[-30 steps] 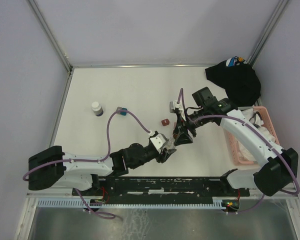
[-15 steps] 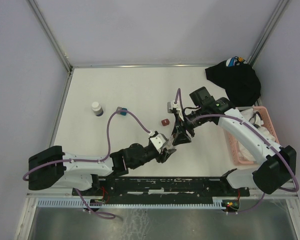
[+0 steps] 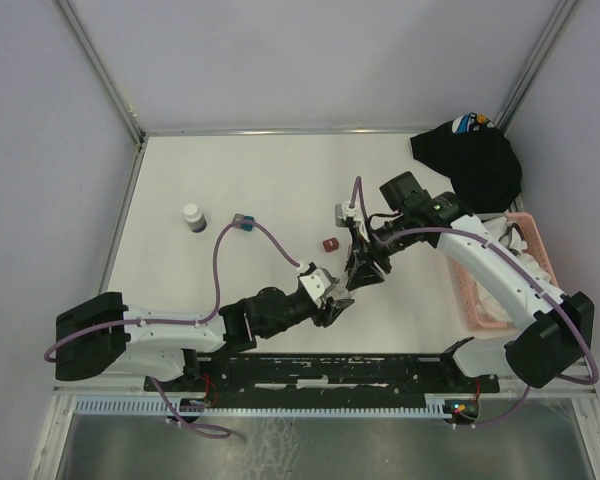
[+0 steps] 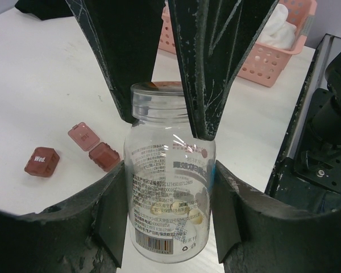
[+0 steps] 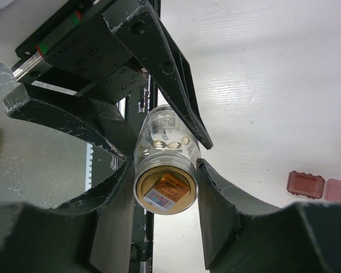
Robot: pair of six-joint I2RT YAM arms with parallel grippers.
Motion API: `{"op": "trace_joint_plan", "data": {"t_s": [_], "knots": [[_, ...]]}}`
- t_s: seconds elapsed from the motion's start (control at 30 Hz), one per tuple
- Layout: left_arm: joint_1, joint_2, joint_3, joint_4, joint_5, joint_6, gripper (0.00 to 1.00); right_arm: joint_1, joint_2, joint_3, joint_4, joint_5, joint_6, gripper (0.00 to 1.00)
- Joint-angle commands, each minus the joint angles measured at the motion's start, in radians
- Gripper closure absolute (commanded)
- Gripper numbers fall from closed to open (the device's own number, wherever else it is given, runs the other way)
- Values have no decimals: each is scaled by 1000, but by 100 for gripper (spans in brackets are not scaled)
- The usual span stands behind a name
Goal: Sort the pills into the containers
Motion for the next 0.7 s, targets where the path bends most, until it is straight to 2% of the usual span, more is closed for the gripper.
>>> {"op": "trace_joint_plan", "data": {"t_s": [0.0, 0.07, 0.23, 0.3, 0.4, 0.5, 0.53, 0.57, 0.67], "knots": [[18, -34, -22, 24, 45, -48, 97, 7, -19, 56, -110, -93, -174, 91], [45, -38, -32, 29, 144, -67, 97, 8, -28, 46, -160, -119, -297, 98], [172, -7, -45, 53, 569, -137, 97, 10, -90, -43, -185, -141, -548, 98], [196, 5, -42, 56, 679, -148, 97, 11, -120, -79, -181, -138, -633, 98], [201, 15, -33, 45, 733, -131, 97, 12, -154, -125, -175, -124, -738, 98], [200, 27, -17, 21, 730, -106, 97, 11, -159, -136, -162, -117, -735, 95], [201, 32, -9, 6, 721, -98, 97, 11, -153, -130, -160, -120, -723, 86], [200, 37, 1, -13, 712, -91, 97, 12, -149, -123, -155, -124, -700, 68], [201, 48, 8, -28, 672, -80, 97, 11, -138, -97, -133, -129, -566, 31]]}}
